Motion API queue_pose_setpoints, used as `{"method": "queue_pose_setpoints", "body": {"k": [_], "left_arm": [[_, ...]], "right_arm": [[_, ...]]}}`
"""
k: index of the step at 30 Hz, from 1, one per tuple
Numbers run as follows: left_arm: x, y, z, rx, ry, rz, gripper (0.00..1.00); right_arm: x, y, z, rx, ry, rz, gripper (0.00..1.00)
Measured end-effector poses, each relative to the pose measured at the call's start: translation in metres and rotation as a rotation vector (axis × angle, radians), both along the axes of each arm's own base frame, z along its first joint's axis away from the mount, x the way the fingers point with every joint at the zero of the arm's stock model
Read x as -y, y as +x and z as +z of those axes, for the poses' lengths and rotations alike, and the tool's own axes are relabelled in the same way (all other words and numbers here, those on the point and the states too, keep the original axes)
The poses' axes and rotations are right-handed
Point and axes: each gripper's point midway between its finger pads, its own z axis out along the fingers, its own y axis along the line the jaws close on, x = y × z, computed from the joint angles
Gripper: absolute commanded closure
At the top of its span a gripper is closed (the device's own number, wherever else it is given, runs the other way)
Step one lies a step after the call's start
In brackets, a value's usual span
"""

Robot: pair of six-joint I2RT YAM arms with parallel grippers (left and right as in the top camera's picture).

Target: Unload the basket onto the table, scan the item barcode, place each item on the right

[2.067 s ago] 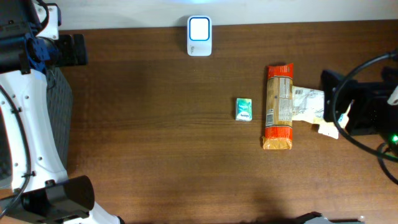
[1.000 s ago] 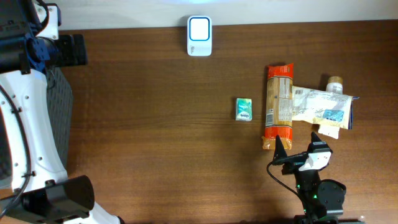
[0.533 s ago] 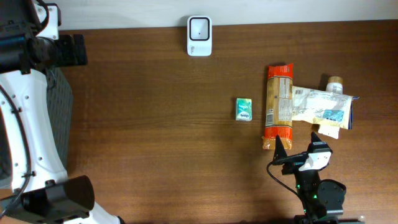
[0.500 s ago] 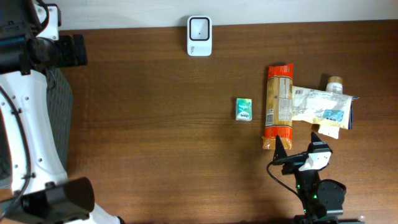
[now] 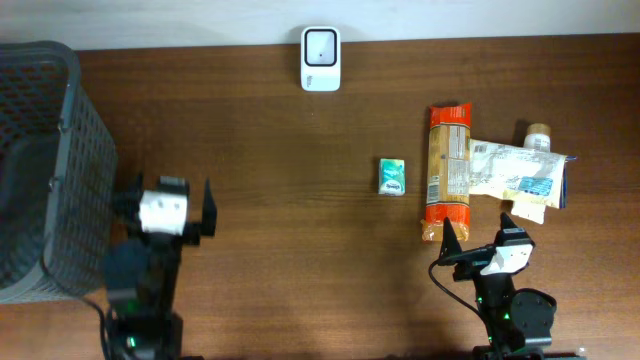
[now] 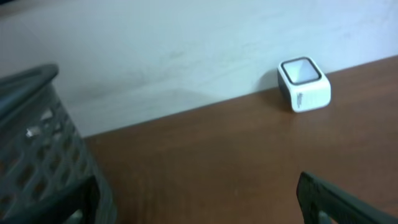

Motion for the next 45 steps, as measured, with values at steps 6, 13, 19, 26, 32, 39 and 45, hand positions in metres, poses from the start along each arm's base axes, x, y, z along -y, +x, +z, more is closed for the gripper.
{"method": "queue_pose_setpoints", "body": {"k": [6,13,19,26,32,39,45], "left_arm": [[-0.009,-0.047,-0.054,0.126,0.066,0.06,0.01],[-0.009,-0.057,-0.084,0.055,0.119,0.059,0.01],[-0.009,-0.057,-0.084,0.055,0.122,0.059,0.01],[-0.009,-0.057,-0.084,0.055,0.122,0.059,0.0],[-0.009,-0.057,-0.083,0.055,0.123,0.059,0.01],[-0.009,-0.057,-0.084,0.055,0.122,0.059,0.01],[-0.009,-0.057,-0.084,0.055,0.123,0.059,0.01]], "right_arm": [[0.0,0.0,0.0,0.002,0.0,0.0,0.01],[0.0,0.0,0.0,0.001,0.0,0.0,0.01],[0.0,0.0,0.0,0.001,-0.001,0.0,0.01],[0.0,0.0,0.0,0.001,0.0,0.0,0.01],[0.0,0.0,0.0,0.001,0.0,0.0,0.01],[0.0,0.0,0.0,0.001,0.0,0.0,0.01],[0.0,0.0,0.0,0.001,0.0,0.0,0.01]]}}
